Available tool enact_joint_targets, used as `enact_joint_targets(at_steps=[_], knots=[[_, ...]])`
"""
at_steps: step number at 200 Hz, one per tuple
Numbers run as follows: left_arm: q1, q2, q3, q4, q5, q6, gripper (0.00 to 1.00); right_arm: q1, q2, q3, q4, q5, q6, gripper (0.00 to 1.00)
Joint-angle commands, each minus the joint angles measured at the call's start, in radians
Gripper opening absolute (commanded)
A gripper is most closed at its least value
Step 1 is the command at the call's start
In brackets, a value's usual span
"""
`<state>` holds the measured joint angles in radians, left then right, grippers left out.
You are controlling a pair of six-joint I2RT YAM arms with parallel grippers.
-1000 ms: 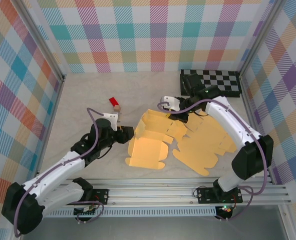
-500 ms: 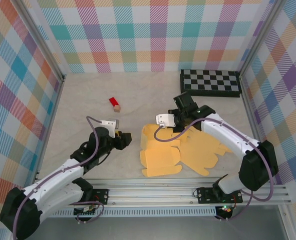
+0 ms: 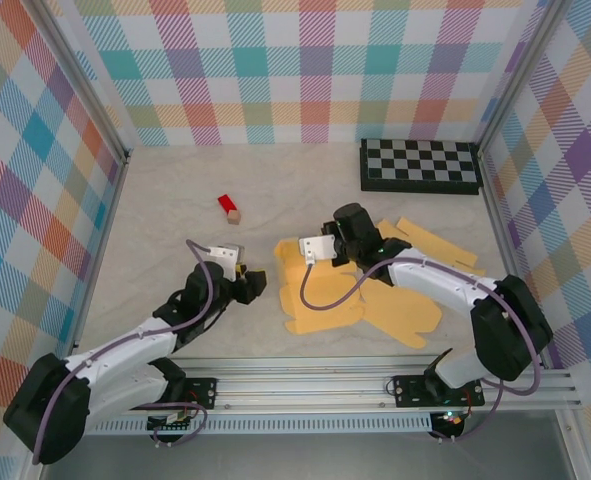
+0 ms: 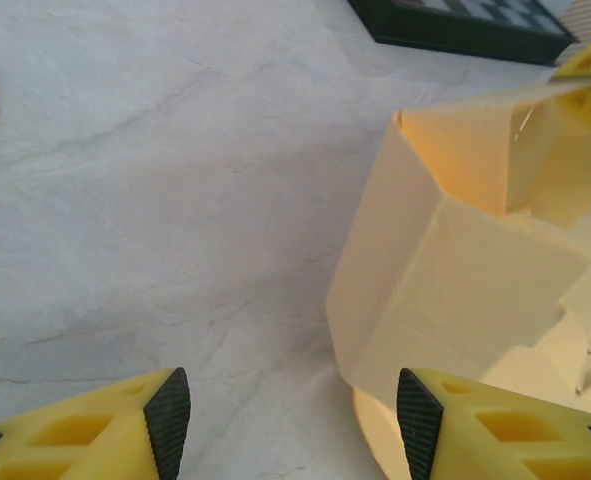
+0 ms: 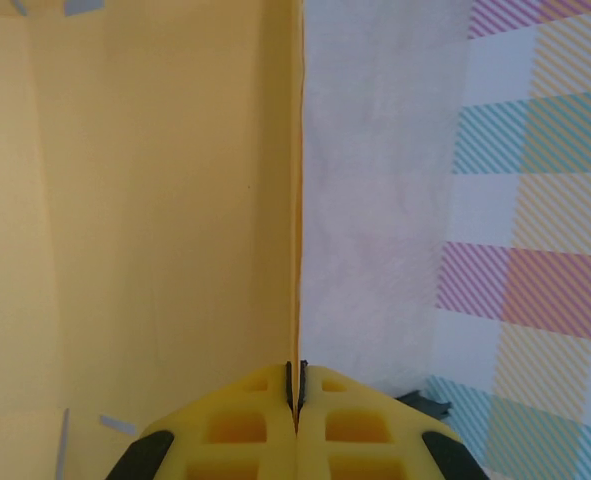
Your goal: Fold the paper box
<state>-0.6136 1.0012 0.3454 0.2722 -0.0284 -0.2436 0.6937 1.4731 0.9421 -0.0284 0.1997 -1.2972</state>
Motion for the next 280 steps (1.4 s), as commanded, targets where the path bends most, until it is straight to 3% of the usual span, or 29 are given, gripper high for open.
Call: enact_joint_targets(at_steps=[1,49,119,159,216,280], knots=[[-0.009,0.066,0.083,0.035,-0.028,0.100,0.60,0.007,0.053,0.065,0.122,0.024,-0.025,0.00],[0.002,0.143,0.119,0.029,-0.085,0.188,0.61,0.007,0.113,0.005,0.226,0.008,-0.097,0.00],[0.008,0.224,0.085,0.139,0.023,0.181,0.60,0.007,0.151,-0.100,0.352,0.024,-0.088,0.00],[0.008,0.303,0.135,0.128,0.091,0.194,0.60,0.007,0.149,-0.102,0.339,0.029,-0.052,0.00],[-0.004,0.412,0.197,0.145,0.106,0.186,0.58,0.007,0.148,-0.107,0.345,0.027,-0.054,0.00],[-0.008,0.459,0.190,0.182,0.079,0.145,0.58,0.021,0.157,-0.244,0.609,0.080,-0.196,0.00]])
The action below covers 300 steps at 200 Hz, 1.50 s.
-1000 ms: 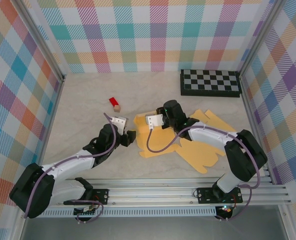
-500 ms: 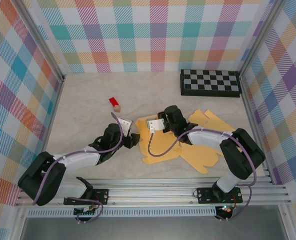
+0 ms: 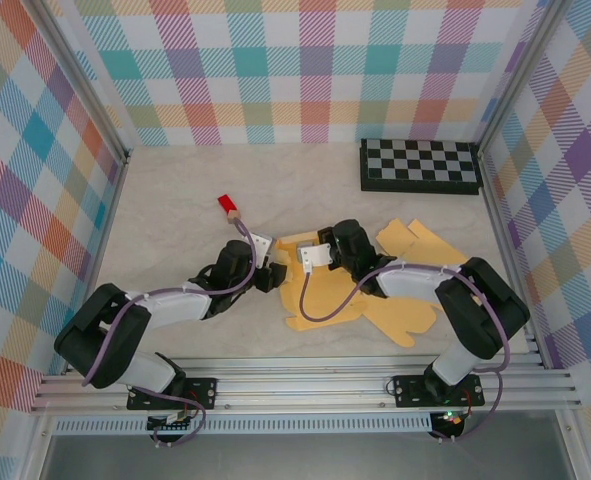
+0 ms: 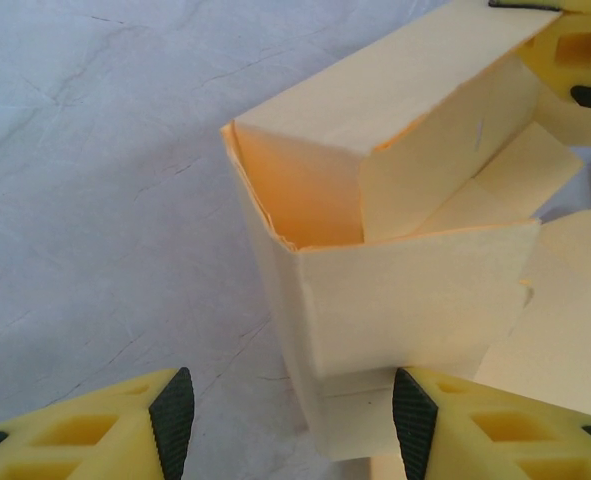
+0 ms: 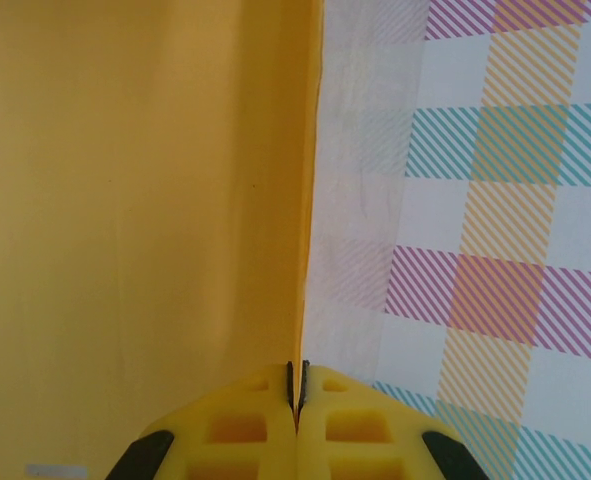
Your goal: Fold the paper box
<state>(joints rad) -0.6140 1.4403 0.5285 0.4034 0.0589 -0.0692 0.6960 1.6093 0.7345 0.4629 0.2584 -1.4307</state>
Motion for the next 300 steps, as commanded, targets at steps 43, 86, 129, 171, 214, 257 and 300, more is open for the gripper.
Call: enact_joint_targets(at_steps=[43,86,129,171,214,257,300], knots=[[-0.051,0.045,0.025,0.084,0.005,-0.083,0.58,0.033,0.041,-0.034,0.140,0.053,-0.070,0.00],[-0.097,0.109,0.073,0.019,-0.101,-0.110,0.58,0.039,0.028,-0.047,0.131,0.067,-0.062,0.00],[-0.110,0.140,0.115,-0.022,-0.230,-0.148,0.57,0.043,0.003,-0.063,0.117,0.075,-0.053,0.00],[-0.124,0.154,0.137,-0.040,-0.312,-0.193,0.57,0.049,-0.010,-0.076,0.117,0.091,-0.039,0.00],[-0.162,0.160,0.142,-0.047,-0.379,-0.238,0.58,0.061,-0.016,-0.087,0.109,0.114,-0.015,0.00],[-0.204,0.173,0.178,-0.042,-0.424,-0.258,0.59,0.074,-0.024,-0.089,0.096,0.130,0.025,0.00],[-0.207,0.224,0.199,-0.034,-0.485,-0.267,0.58,0.077,-0.033,-0.100,0.082,0.134,0.045,0.00]])
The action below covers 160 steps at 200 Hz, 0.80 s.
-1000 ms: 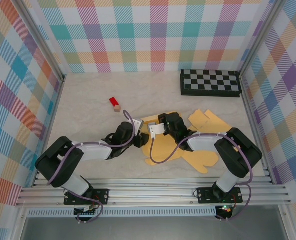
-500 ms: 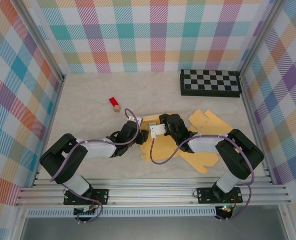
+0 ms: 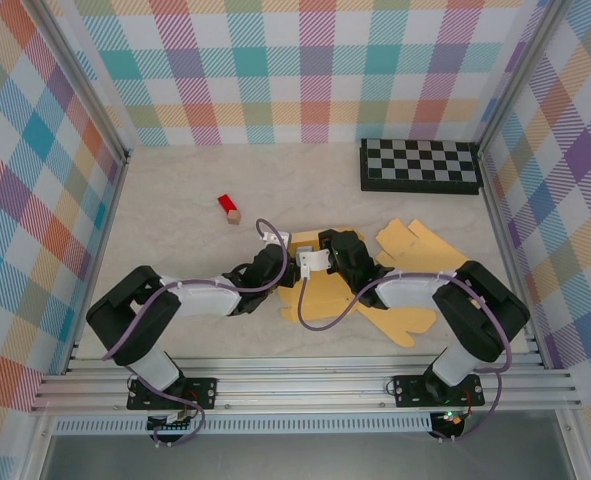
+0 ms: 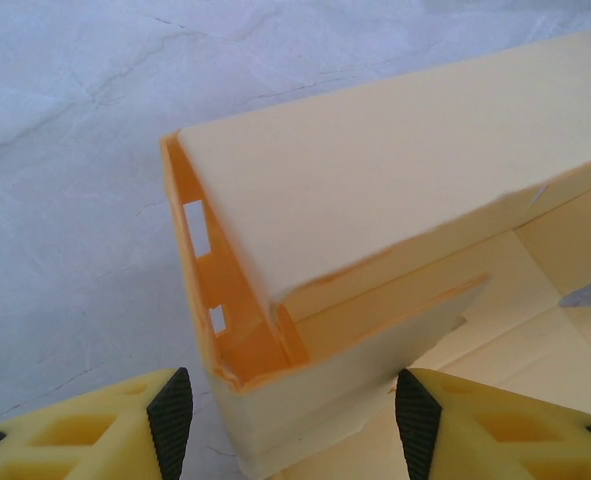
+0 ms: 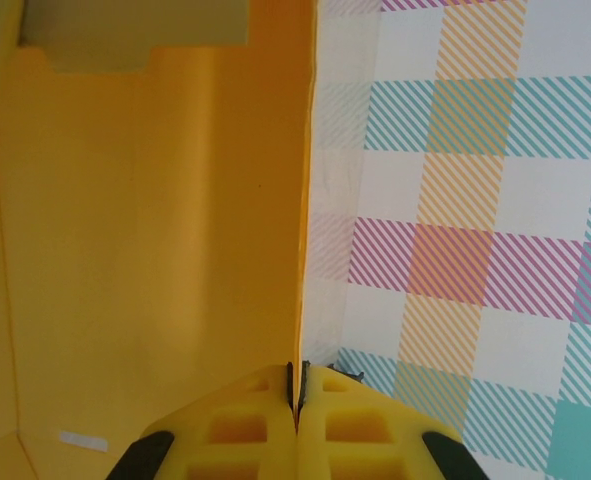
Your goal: Fold the paper box
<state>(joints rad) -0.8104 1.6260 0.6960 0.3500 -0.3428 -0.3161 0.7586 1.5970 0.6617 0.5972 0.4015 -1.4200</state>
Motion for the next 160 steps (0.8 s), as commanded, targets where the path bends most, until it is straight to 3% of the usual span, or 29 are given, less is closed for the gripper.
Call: enact_joint_targets(at_steps=[1,32,63,92,128,160], knots=[[-0.009,0.040,0.032,0.019,-0.086,-0.020,0.58,0.015,-0.021,-0.027,-0.052,-0.010,0.035,0.00],[-0.009,0.070,0.043,0.030,-0.108,0.014,0.53,0.014,-0.035,-0.039,-0.063,-0.015,0.053,0.00],[-0.009,0.078,0.048,0.050,-0.125,0.053,0.35,0.014,-0.046,-0.041,-0.090,-0.037,0.065,0.00],[-0.010,0.085,0.061,0.050,-0.131,0.049,0.29,0.015,-0.040,-0.041,-0.092,-0.037,0.079,0.00],[-0.009,0.102,0.079,0.011,-0.265,0.013,0.19,0.015,-0.051,-0.045,-0.093,-0.024,0.112,0.00],[-0.008,0.122,0.085,0.011,-0.270,0.063,0.08,0.006,-0.099,-0.018,-0.192,-0.043,0.188,0.00]])
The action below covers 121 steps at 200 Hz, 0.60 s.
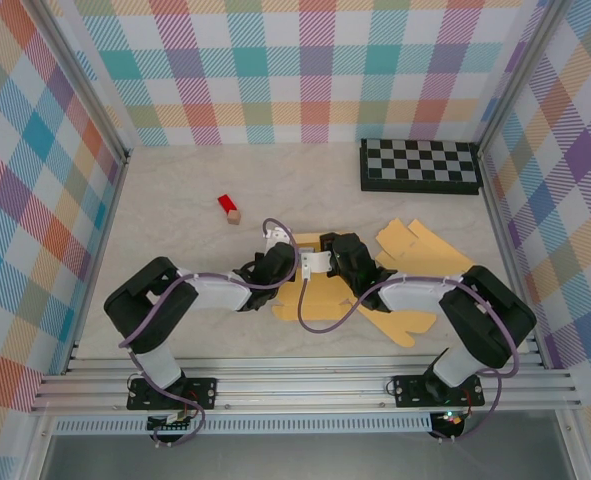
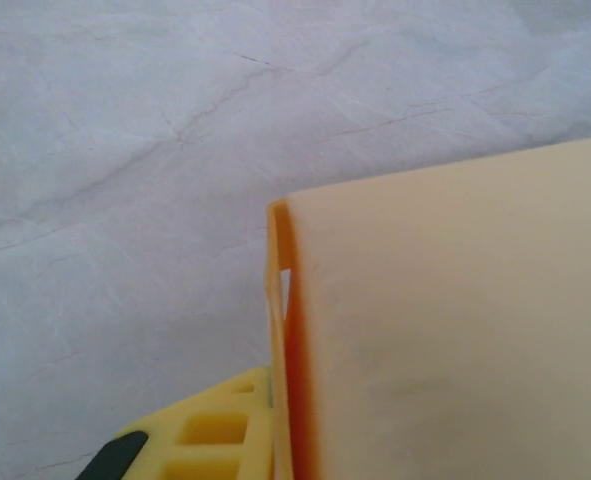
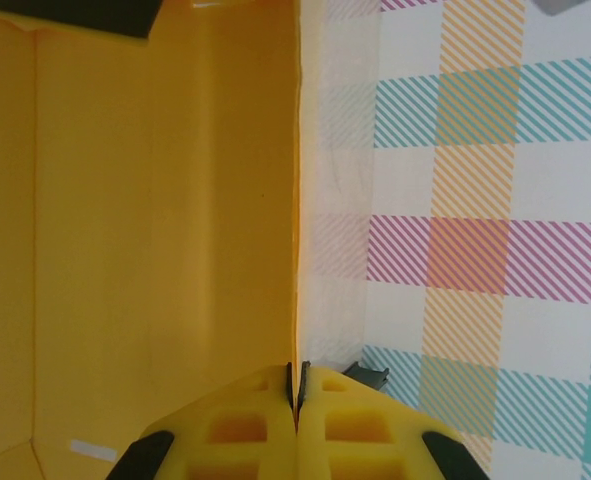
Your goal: Fold the paper box
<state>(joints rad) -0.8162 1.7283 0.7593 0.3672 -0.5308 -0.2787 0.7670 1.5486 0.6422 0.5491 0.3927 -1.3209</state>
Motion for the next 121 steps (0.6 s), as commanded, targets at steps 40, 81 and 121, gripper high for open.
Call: enact_joint_targets(at_steps=[40,81,121], knots=[[-0.004,0.027,-0.007,0.012,-0.112,0.087,0.01,-0.047,-0.171,0.021,-0.238,-0.105,0.242,0.16],[-0.004,0.029,-0.044,0.068,-0.130,0.135,0.01,-0.177,-0.345,0.104,-0.508,-0.379,0.519,0.29],[-0.003,0.032,-0.073,0.150,-0.106,0.165,0.00,-0.212,-0.303,0.242,-0.641,-0.500,0.730,0.35]])
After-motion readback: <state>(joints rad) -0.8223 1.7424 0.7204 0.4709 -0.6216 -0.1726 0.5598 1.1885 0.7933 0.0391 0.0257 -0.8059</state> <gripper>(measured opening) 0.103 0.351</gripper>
